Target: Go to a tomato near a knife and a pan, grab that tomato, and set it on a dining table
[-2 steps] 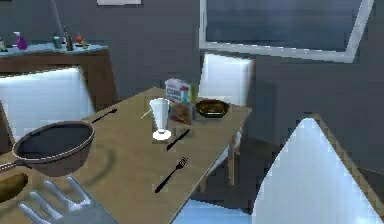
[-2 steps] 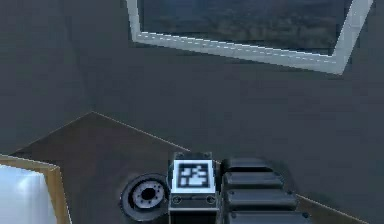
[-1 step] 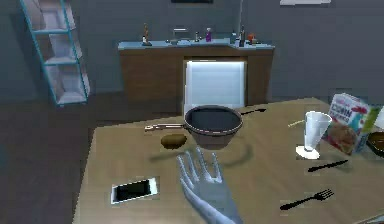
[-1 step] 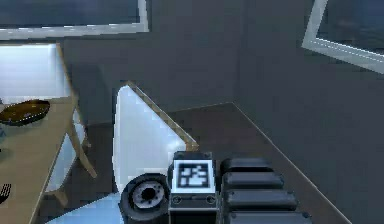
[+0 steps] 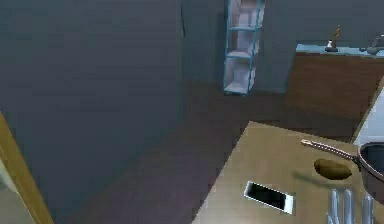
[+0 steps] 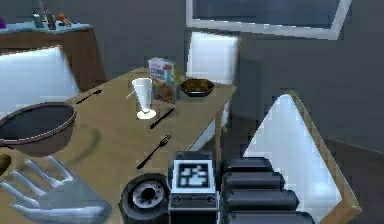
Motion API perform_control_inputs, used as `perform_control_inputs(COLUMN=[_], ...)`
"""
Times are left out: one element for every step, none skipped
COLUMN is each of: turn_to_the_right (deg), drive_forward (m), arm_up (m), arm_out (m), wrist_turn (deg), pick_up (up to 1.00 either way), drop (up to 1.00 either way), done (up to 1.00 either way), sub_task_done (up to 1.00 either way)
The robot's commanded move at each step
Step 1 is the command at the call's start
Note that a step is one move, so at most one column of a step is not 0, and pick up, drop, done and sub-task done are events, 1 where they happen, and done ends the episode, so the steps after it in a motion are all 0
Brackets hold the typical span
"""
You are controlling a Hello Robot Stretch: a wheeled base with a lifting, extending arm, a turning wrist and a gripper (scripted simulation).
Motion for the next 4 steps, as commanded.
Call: perform_control_inputs(turn_to_the_right=[-45.0,-45.0,-30.0,45.0], drive_forward=[0.00,0.00,0.00,0.00], arm_up=[0.00,0.00,0.00,0.00], arm_out=[0.00,0.00,0.00,0.00], wrist_turn=[0.0,0.0,0.0,0.0], pick_up=[0.00,0.00,0.00,0.00], drop=[0.00,0.00,0.00,0.00], done=[0.00,0.00,0.00,0.00], sub_task_done=[0.00,0.00,0.00,0.00])
